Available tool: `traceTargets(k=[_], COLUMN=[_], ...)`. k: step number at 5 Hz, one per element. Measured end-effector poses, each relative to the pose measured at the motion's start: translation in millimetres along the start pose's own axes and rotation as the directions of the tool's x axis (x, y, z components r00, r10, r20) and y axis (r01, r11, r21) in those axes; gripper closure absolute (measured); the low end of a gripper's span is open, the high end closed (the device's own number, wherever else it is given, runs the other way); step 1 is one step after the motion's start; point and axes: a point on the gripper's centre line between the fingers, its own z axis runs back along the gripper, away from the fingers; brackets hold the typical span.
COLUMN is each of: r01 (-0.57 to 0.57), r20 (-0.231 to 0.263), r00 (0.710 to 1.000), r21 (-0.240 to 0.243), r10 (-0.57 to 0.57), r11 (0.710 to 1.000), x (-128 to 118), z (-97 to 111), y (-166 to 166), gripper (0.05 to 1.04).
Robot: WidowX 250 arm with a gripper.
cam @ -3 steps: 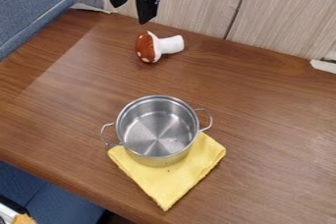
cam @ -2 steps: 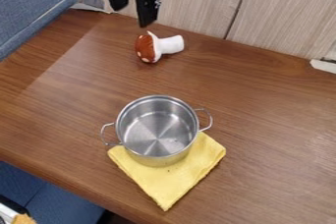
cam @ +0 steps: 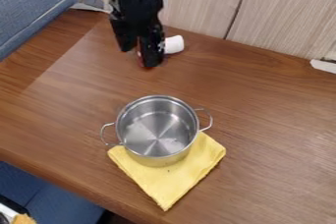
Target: Move the silver pot from the yellow cloth to the right side of the mushroom
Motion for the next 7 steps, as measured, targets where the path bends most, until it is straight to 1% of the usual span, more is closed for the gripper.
traceTargets(k=[1,2,3,4,5,6,7], r01=[0.016,0.016,0.001,-0.008,-0.027,-0.015,0.015], r20=[0.008,-0.009,-0.041,-0.059,-0.099,-0.148,-0.178], r00=[1.0,1.0,0.999,0.998,0.995,0.989,0.984], r21=[-0.009,0.001,0.024,0.022,0.007,0.001,0.009], r10=[-0.016,-0.016,0.0,0.009,0.027,0.015,-0.013], r11=[1.0,1.0,1.0,1.0,1.0,1.0,1.0], x=[-24.1,-38.8,-43.2,-42.8,-46.0,-44.6,-40.6], z=[2.9,-0.1,-8.6,-21.4,-35.9,-51.7,-61.5], y=[-21.8,-33.8,-32.4,-30.0,-29.5,-30.7,-35.2], gripper=[0.083,0.083,0.083,0.083,0.093,0.179,0.468])
